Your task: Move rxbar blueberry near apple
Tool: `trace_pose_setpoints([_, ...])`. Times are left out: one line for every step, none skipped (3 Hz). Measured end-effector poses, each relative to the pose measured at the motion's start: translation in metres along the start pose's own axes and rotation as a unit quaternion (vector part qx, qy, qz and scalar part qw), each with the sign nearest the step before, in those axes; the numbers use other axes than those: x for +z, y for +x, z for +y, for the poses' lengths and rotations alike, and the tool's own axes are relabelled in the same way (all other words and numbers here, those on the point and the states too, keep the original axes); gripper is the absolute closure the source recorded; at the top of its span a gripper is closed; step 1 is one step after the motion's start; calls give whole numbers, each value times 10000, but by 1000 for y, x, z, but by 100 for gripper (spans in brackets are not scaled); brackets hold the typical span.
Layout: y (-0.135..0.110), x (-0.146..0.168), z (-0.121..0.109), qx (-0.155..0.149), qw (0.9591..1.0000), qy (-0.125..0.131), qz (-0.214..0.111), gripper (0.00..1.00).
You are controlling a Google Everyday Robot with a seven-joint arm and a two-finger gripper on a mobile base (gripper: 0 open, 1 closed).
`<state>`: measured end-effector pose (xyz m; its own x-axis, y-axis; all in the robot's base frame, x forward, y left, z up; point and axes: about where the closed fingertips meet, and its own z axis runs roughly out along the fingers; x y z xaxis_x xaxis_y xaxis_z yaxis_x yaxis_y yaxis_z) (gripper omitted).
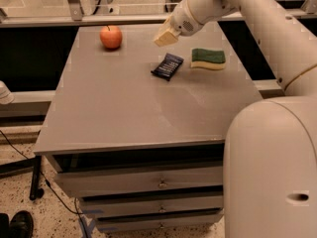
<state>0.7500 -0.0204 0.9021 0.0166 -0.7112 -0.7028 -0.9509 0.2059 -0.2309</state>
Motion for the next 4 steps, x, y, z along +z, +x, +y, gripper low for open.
trace_pose_setpoints([-18,-7,-11,-144,9998,117,-103,100])
trace_pose_setpoints([-27,-9,-16,-136,9997,65,-212,82])
trace_pose_setpoints([-17,-9,-7,6,9998,-96,-174,59])
trace_pose_setpoints([5,-8,12,202,9993,-318,40,35])
